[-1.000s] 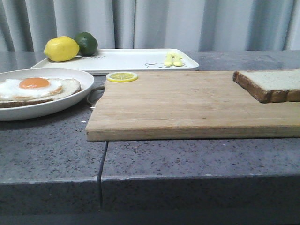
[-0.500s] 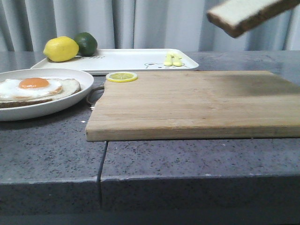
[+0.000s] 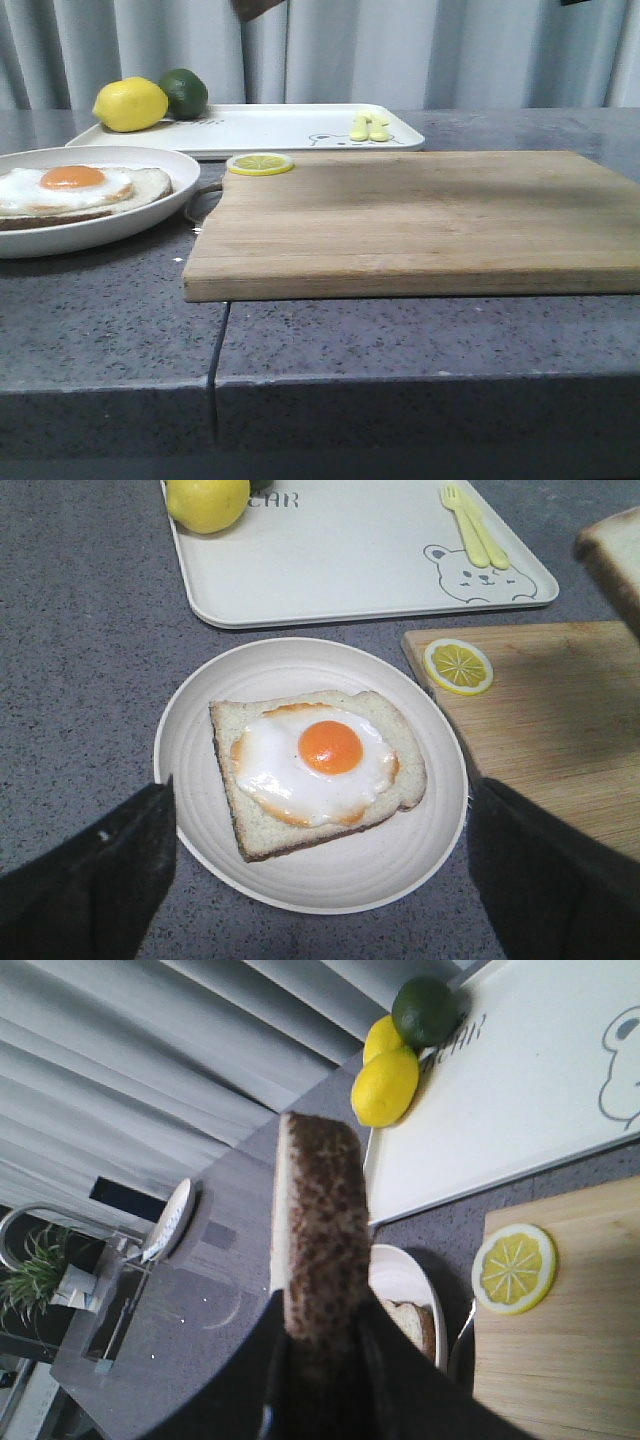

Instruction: Place bread and move sandwich to tray

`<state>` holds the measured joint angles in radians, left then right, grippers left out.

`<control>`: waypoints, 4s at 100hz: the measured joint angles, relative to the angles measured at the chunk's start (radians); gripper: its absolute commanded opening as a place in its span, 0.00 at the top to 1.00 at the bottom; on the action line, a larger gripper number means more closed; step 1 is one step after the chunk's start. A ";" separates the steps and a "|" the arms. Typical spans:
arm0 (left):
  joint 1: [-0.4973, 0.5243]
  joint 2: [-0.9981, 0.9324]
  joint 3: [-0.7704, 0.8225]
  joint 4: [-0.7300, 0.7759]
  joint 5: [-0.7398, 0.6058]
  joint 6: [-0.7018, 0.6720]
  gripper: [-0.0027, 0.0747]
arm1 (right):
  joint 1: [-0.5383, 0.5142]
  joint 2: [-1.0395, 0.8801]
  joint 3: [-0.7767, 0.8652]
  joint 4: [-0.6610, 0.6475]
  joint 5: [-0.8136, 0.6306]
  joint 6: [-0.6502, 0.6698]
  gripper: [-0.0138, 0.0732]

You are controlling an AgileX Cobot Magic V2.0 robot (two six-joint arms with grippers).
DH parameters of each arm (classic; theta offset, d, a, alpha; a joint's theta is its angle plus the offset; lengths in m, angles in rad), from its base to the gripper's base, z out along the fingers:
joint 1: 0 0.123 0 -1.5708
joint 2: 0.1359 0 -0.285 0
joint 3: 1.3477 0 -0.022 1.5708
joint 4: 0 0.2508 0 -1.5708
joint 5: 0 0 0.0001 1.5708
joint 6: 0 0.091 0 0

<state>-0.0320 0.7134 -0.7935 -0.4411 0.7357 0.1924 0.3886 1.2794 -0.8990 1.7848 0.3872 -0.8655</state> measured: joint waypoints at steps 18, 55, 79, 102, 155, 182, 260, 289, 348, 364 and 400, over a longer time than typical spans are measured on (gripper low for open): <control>0.000 0.000 0.000 0.000 0.000 0.000 0.25 | 0.135 0.122 -0.103 0.013 -0.087 -0.009 0.96; 0.000 0.000 0.000 0.000 0.000 0.000 0.25 | 0.299 0.385 -0.311 0.024 -0.144 -0.010 0.96; 0.000 0.000 0.000 0.000 0.000 0.000 0.25 | 0.361 0.512 -0.377 0.027 -0.155 0.022 0.96; 0.000 0.000 0.000 0.000 0.000 0.000 0.25 | 0.376 0.570 -0.385 0.029 -0.169 0.042 0.96; 0.000 0.000 0.000 0.000 0.000 0.000 0.25 | 0.376 0.587 -0.385 0.033 -0.256 0.043 0.31; 0.000 0.000 0.000 0.000 0.000 0.000 0.25 | 0.376 0.587 -0.385 0.037 -0.283 0.044 0.30; 0.000 0.000 -0.002 0.000 0.000 0.000 0.25 | 0.119 0.121 -0.362 -0.532 -0.289 0.044 0.30; 0.000 0.000 -0.002 0.000 0.000 0.000 0.25 | 0.018 -0.165 -0.167 -0.884 -0.309 0.044 0.30; 0.000 0.000 -0.002 0.000 0.000 0.000 0.25 | -0.108 -0.799 0.328 -1.087 -0.349 0.088 0.30; 0.000 0.000 -0.002 0.000 0.000 0.000 0.25 | -0.108 -0.879 0.423 -1.087 -0.324 0.088 0.30; 0.000 0.000 -0.002 0.000 0.000 0.000 0.25 | -0.108 -0.891 0.517 -1.087 -0.320 0.088 0.30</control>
<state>-0.0320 0.7134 -0.7952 -0.4411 0.7357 0.1924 0.2802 0.3888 -0.3820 0.6980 0.0675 -0.7771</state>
